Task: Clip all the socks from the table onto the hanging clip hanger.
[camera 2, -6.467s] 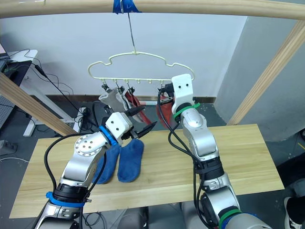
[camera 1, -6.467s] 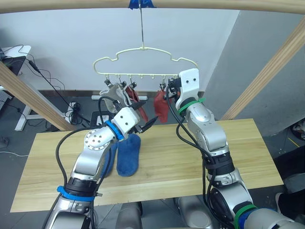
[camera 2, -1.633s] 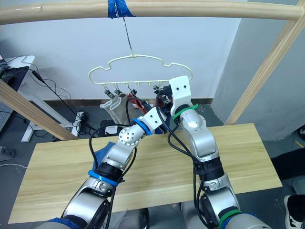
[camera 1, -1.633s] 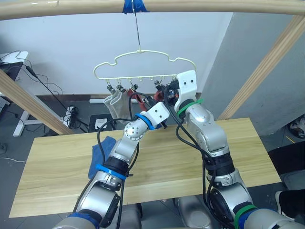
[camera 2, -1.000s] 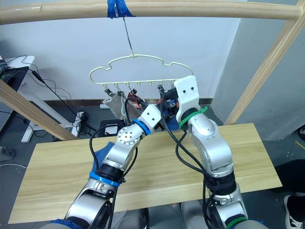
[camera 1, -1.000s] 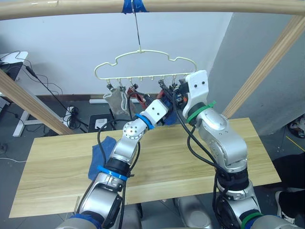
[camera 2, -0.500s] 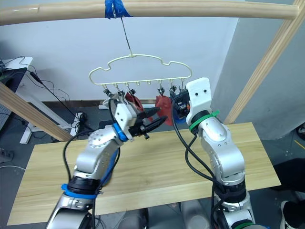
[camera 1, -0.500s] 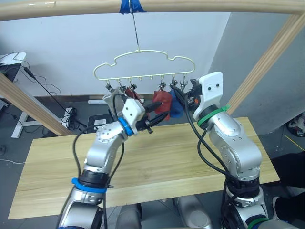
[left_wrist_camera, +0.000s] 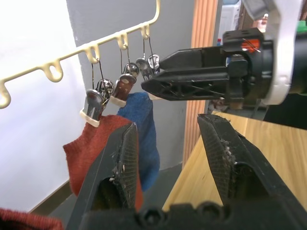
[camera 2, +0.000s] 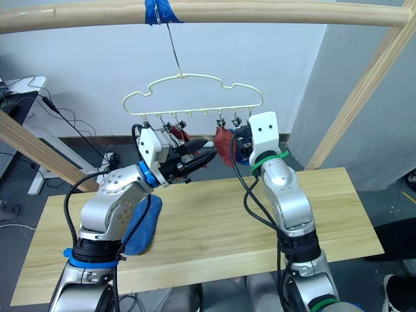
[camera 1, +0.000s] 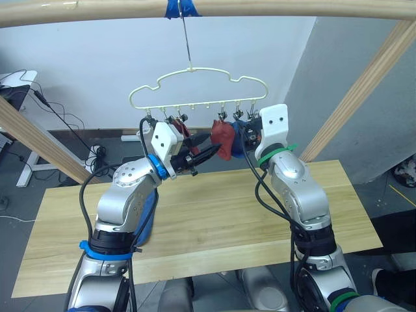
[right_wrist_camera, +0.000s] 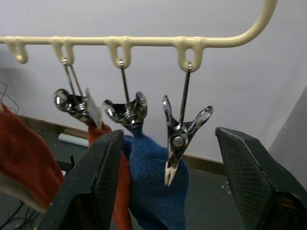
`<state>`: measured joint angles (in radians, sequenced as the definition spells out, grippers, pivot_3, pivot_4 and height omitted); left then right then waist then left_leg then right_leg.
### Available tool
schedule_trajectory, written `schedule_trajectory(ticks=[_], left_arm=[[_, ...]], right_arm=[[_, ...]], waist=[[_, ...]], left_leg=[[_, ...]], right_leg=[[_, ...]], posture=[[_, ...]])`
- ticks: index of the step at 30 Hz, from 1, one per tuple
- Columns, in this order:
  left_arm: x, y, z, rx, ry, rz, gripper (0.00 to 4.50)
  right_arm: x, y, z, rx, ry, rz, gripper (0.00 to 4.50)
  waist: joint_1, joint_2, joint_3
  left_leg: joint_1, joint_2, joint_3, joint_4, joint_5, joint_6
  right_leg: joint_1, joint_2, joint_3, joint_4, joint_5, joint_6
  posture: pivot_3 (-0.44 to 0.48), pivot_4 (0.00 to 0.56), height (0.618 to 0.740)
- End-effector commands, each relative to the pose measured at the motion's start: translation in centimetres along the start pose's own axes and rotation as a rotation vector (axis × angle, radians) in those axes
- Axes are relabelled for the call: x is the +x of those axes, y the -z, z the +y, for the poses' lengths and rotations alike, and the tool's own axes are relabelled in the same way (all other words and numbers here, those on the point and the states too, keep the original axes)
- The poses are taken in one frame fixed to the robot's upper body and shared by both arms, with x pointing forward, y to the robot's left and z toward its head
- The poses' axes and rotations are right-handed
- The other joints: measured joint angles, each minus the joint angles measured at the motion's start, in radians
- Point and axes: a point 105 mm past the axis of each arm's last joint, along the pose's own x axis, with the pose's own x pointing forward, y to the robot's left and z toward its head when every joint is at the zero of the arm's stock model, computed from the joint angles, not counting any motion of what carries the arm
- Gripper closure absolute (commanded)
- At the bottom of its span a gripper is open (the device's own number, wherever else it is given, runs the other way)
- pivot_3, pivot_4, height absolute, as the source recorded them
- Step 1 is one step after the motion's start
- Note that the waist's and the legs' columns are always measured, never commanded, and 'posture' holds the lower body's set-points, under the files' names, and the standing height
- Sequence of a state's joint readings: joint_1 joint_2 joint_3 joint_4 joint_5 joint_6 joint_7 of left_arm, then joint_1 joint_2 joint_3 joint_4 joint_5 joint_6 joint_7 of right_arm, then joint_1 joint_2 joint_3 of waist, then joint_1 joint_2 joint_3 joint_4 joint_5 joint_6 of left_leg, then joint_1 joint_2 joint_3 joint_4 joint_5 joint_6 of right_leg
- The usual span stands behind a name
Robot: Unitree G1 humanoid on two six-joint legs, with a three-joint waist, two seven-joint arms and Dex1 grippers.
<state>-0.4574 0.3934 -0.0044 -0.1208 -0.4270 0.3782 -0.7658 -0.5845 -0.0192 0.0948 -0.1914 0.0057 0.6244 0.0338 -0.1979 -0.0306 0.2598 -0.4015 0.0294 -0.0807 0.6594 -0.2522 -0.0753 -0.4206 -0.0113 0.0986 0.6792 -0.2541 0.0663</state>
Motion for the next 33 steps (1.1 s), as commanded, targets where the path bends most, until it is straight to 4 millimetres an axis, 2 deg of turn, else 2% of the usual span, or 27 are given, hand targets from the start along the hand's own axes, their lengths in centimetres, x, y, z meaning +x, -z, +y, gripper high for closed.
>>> schedule_trajectory(ticks=[1, 17, 29, 32, 33], left_arm=[[0.1, -1.0, -0.5, 0.060, 0.016, -0.025, 2.26], [0.6, -0.6, -0.6, 0.089, 0.020, -0.013, 2.26], [0.7, -0.7, -0.5, 0.095, 0.013, -0.013, 2.26], [0.7, -0.7, -0.4, 0.097, 0.010, -0.011, 2.23], [0.7, -0.7, -0.4, 0.097, 0.009, -0.011, 2.23]], right_arm=[[0.3, -1.8, -0.5, 0.010, 0.024, -0.070, 1.29], [0.8, -2.0, -2.4, -0.001, 0.078, -0.072, 1.29], [1.4, -2.4, -0.9, 0.123, 0.017, -0.051, 1.29], [1.4, -2.5, -0.6, 0.142, 0.005, -0.046, 1.91], [1.4, -2.5, -0.5, 0.143, 0.002, -0.045, 2.25]], waist=[[0.001, 0.000, 0.000], [0.001, 0.000, 0.000], [0.000, 0.000, 0.000], [0.001, 0.000, 0.000], [0.001, 0.000, 0.000]], left_leg=[[0.000, 0.000, 0.000, 0.000, 0.000, 0.000], [0.000, 0.000, 0.000, 0.000, 0.000, 0.000], [0.000, 0.000, 0.000, 0.000, 0.000, 0.000], [0.000, 0.000, 0.000, 0.000, 0.000, 0.000], [0.000, 0.000, 0.000, 0.000, 0.000, 0.000]], right_leg=[[0.000, 0.000, 0.000, 0.000, 0.000, 0.000], [0.000, 0.000, 0.000, 0.000, 0.000, 0.000], [0.000, 0.000, 0.000, 0.000, 0.000, 0.000], [0.000, 0.000, 0.000, 0.000, 0.000, 0.000], [0.000, 0.000, 0.000, 0.000, 0.000, 0.000]], posture=[[-0.203, 0.189, 0.740], [-0.215, 0.185, 0.740], [-0.216, 0.186, 0.740], [-0.210, 0.192, 0.740], [-0.210, 0.192, 0.740]])
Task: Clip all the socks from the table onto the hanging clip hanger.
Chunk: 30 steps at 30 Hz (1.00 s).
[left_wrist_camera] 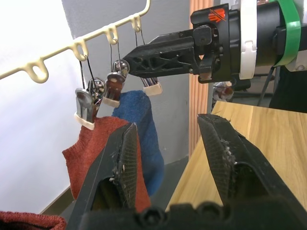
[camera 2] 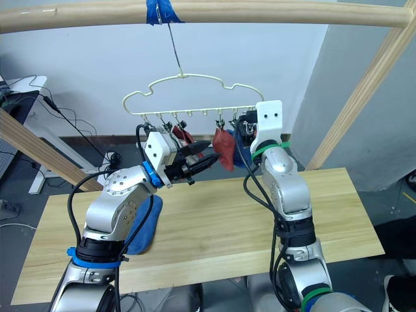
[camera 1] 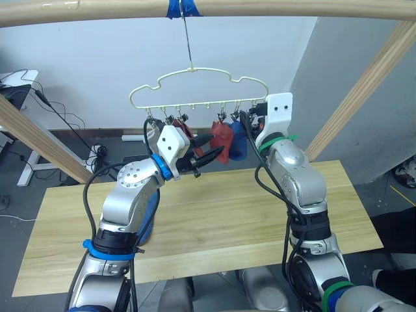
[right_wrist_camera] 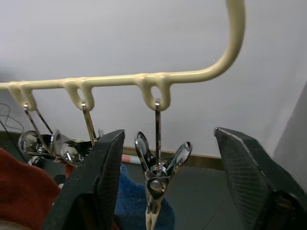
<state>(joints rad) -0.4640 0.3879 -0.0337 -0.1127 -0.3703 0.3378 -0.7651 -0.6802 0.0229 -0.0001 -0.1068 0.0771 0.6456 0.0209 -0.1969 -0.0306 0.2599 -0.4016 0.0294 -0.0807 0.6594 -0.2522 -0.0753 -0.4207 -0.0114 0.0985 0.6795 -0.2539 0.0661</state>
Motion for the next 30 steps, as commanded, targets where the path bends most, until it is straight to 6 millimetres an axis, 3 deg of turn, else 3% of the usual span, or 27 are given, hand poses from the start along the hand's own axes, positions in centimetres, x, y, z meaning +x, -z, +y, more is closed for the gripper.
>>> schedule_trajectory(ticks=[1, 2, 30], left_arm=[[0.2, -1.0, 0.0, 0.039, 0.000, -0.027, 2.23], [0.2, -0.9, 0.0, 0.038, -0.001, -0.027, 2.23], [0.0, -0.5, 0.1, 0.043, -0.018, -0.013, 2.23]], right_arm=[[-0.1, -1.6, 0.4, 0.021, -0.018, -0.047, 2.60], [-0.2, -1.5, 0.4, 0.020, -0.020, -0.045, 2.91], [0.4, -1.1, 1.9, 0.005, -0.086, -0.022, 2.91]], waist=[[0.000, 0.000, 0.000], [0.000, 0.000, 0.000], [0.000, 0.000, 0.000]], left_leg=[[0.000, 0.000, 0.000, 0.000, 0.000, 0.000], [0.000, 0.000, 0.000, 0.000, 0.000, 0.000], [0.000, 0.000, 0.000, 0.000, 0.000, 0.000]], right_leg=[[0.000, 0.000, 0.000, 0.000, 0.000, 0.000], [0.000, 0.000, 0.000, 0.000, 0.000, 0.000], [0.000, 0.000, 0.000, 0.000, 0.000, 0.000]], posture=[[-0.210, 0.192, 0.740], [-0.210, 0.192, 0.740], [-0.197, 0.188, 0.740]])
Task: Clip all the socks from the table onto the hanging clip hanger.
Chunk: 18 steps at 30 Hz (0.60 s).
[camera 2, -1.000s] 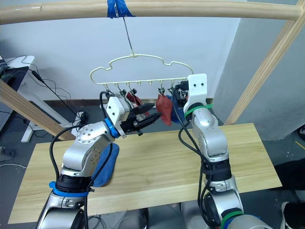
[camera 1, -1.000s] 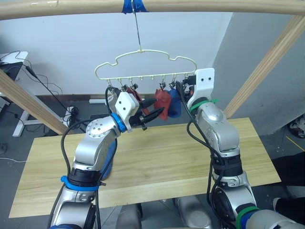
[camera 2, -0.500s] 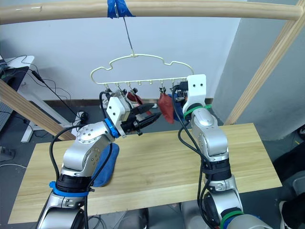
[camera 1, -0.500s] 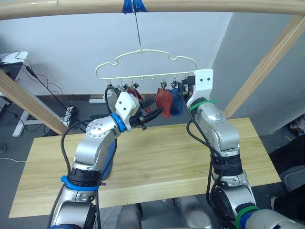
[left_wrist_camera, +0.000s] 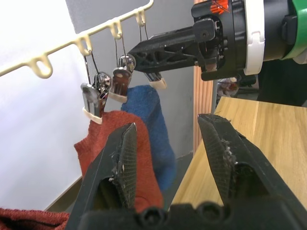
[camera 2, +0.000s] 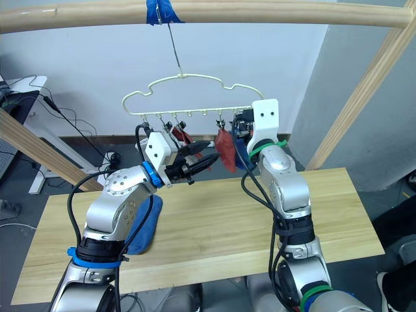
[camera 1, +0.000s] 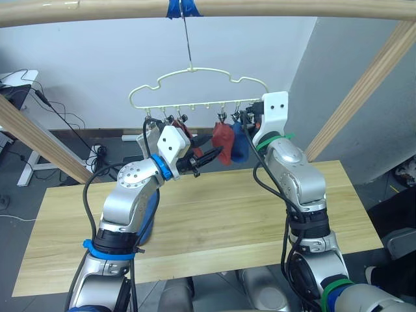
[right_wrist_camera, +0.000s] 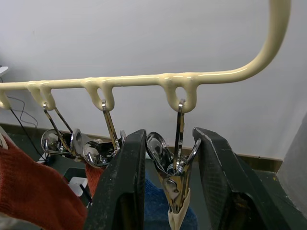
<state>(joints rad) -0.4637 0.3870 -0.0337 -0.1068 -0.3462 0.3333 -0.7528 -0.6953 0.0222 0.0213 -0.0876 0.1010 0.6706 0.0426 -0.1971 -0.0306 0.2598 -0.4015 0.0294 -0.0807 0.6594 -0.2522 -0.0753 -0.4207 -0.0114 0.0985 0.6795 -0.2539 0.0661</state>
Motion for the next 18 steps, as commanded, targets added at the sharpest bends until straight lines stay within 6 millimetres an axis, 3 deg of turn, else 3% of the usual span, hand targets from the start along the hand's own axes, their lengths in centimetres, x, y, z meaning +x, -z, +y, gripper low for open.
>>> schedule_trajectory(ticks=[1, 11, 15, 18], left_arm=[[0.05, -0.71, -0.18, 0.029, 0.003, -0.029, 2.23], [-0.14, -0.49, -0.15, 0.030, -0.002, -0.023, 2.23], [-0.19, -0.43, -0.18, 0.029, -0.004, -0.021, 2.23], [-0.20, -0.41, -0.24, 0.028, -0.004, -0.021, 2.23]], right_arm=[[0.12, -1.45, 0.79, -0.003, -0.030, -0.054, 2.91], [0.29, -1.65, 0.84, -0.006, -0.035, -0.066, 2.91], [0.23, -1.81, 0.70, -0.010, -0.030, -0.075, 4.17], [0.18, -1.96, 0.58, -0.013, -0.027, -0.083, 4.17]], waist=[[0.000, 0.000, 0.000], [0.000, 0.000, 0.000], [0.000, 0.000, 0.000], [0.000, 0.000, 0.000]], left_leg=[[0.000, 0.000, 0.000, 0.000, 0.000, 0.000], [0.000, 0.000, 0.000, 0.000, 0.000, 0.000], [0.000, 0.000, 0.000, 0.000, 0.000, 0.000], [0.000, 0.000, 0.000, 0.000, 0.000, 0.000]], right_leg=[[0.000, 0.000, 0.000, 0.000, 0.000, 0.000], [0.000, 0.000, 0.000, 0.000, 0.000, 0.000], [0.000, 0.000, 0.000, 0.000, 0.000, 0.000], [0.000, 0.000, 0.000, 0.000, 0.000, 0.000]], posture=[[-0.197, 0.188, 0.740], [-0.193, 0.188, 0.740], [-0.193, 0.188, 0.740], [-0.193, 0.188, 0.740]])
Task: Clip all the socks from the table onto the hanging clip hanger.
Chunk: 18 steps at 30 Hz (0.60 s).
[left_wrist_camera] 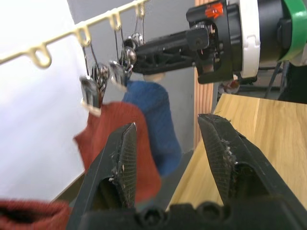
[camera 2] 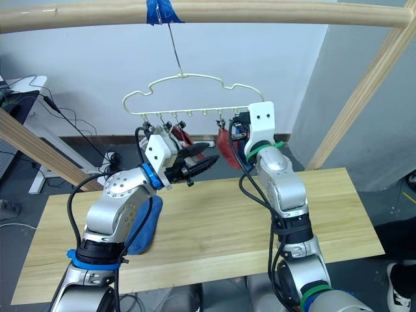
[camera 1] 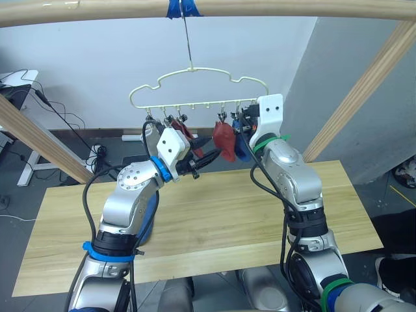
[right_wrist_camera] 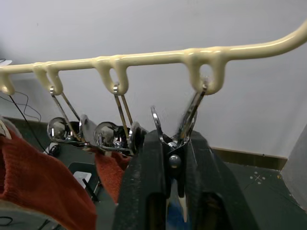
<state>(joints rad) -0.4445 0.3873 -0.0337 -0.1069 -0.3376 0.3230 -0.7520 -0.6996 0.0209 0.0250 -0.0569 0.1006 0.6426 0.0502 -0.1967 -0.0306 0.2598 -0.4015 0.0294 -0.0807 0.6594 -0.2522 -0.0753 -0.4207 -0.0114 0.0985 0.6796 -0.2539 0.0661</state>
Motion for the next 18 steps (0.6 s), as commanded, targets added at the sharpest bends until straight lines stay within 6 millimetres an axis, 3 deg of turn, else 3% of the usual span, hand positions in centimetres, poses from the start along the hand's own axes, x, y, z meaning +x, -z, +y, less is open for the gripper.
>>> schedule_trajectory(ticks=[1, 9, 13, 18], left_arm=[[0.04, -0.87, -0.20, 0.029, 0.003, -0.030, 2.23], [0.01, -0.74, -0.43, 0.024, 0.008, -0.028, 2.23], [0.04, -0.77, -0.49, 0.023, 0.009, -0.028, 2.23], [0.06, -0.76, -0.53, 0.023, 0.010, -0.027, 2.23]], right_arm=[[-0.08, -2.21, 0.46, -0.012, -0.017, -0.083, 4.17], [-0.20, -1.97, 0.37, -0.008, -0.015, -0.080, 4.17], [-0.27, -1.69, 0.39, -0.022, -0.017, -0.069, 3.04], [-0.28, -1.46, 0.46, -0.049, -0.016, -0.060, 3.04]], waist=[[0.000, 0.000, 0.000], [0.000, 0.000, 0.000], [0.000, 0.000, 0.000], [0.000, 0.000, 0.000]], left_leg=[[0.000, 0.000, 0.000, 0.000, 0.000, 0.000], [0.000, 0.000, 0.000, 0.000, 0.000, 0.000], [0.000, 0.000, 0.000, 0.000, 0.000, 0.000], [0.000, 0.000, 0.000, 0.000, 0.000, 0.000]], right_leg=[[0.000, 0.000, 0.000, 0.000, 0.000, 0.000], [0.000, 0.000, 0.000, 0.000, 0.000, 0.000], [0.000, 0.000, 0.000, 0.000, 0.000, 0.000], [0.000, 0.000, 0.000, 0.000, 0.000, 0.000]], posture=[[-0.195, 0.186, 0.740], [-0.196, 0.185, 0.740], [-0.196, 0.185, 0.740], [-0.196, 0.185, 0.740]])
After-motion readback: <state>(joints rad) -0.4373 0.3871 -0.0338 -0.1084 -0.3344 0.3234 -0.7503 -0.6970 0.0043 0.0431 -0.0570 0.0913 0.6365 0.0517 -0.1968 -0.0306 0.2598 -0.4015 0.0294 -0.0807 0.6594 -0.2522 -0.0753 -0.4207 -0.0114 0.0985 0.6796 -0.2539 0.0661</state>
